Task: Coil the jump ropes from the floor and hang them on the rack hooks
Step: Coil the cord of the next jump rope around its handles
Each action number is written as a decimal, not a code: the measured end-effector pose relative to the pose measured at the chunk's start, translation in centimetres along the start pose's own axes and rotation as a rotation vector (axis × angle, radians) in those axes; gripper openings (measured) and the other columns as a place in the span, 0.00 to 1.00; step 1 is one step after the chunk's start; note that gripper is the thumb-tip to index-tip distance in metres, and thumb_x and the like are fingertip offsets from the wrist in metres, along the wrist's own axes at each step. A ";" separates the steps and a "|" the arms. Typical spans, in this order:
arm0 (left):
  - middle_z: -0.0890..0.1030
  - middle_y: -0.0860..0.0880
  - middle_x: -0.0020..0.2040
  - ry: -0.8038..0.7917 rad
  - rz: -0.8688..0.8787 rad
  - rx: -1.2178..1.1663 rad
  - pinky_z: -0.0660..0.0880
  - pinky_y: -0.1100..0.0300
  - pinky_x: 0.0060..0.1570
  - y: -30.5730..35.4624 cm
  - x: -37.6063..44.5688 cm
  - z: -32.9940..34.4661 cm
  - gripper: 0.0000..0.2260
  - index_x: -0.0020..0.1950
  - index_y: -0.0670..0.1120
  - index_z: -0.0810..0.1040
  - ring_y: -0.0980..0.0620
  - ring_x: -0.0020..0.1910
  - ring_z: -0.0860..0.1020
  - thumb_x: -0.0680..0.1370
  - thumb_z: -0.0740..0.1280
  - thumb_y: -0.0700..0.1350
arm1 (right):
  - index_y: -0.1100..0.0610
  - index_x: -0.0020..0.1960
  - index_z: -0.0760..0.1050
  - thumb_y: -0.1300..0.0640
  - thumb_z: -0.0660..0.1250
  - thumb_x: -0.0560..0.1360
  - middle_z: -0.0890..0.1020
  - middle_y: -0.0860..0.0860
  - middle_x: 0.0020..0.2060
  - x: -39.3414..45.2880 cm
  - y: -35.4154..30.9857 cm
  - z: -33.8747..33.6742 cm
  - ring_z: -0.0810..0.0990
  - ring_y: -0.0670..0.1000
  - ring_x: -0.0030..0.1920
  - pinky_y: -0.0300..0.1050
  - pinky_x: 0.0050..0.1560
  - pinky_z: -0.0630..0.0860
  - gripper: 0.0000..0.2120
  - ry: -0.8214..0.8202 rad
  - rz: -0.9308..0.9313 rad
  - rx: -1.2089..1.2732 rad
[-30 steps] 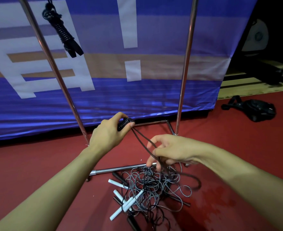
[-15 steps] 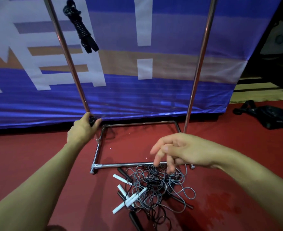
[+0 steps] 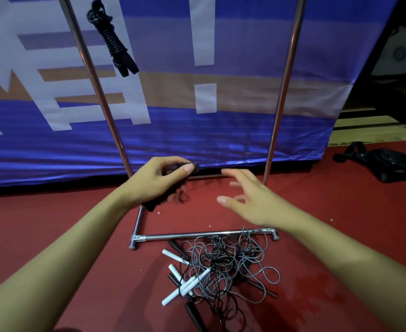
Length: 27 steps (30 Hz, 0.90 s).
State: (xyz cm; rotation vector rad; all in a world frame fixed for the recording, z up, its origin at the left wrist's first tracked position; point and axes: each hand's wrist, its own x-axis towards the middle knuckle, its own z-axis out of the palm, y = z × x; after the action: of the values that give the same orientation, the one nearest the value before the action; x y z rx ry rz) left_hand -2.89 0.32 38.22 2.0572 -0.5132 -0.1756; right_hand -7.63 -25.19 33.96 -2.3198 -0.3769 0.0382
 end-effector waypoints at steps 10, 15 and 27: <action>0.75 0.44 0.36 -0.173 0.111 -0.333 0.70 0.59 0.28 3.3 -0.3 1.8 0.16 0.60 0.43 0.77 0.47 0.25 0.70 0.83 0.64 0.55 | 0.61 0.66 0.73 0.63 0.55 0.86 0.81 0.47 0.39 -1.2 -3.3 0.7 0.79 0.45 0.33 0.37 0.36 0.76 0.12 -0.218 0.114 0.728; 0.76 0.43 0.35 -0.108 0.124 -0.270 0.70 0.58 0.26 3.5 -0.5 0.7 0.14 0.62 0.44 0.77 0.47 0.24 0.71 0.82 0.64 0.52 | 0.48 0.54 0.73 0.54 0.53 0.86 0.68 0.46 0.30 -0.8 -3.0 -0.3 0.65 0.44 0.27 0.41 0.29 0.64 0.10 0.048 0.027 0.309; 0.83 0.50 0.35 0.125 0.159 0.233 0.74 0.61 0.31 1.8 0.7 2.5 0.07 0.54 0.53 0.77 0.51 0.26 0.80 0.81 0.70 0.55 | 0.49 0.55 0.76 0.48 0.54 0.86 0.78 0.43 0.39 -2.2 -4.4 -1.2 0.79 0.56 0.44 0.49 0.43 0.70 0.12 0.126 -0.133 -0.353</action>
State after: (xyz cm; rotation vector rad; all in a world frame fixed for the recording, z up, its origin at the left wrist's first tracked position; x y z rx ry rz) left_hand -3.61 -2.81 38.52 2.2239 -0.6414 0.1120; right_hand -10.72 -23.78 37.71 -2.6197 -0.5060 -0.2578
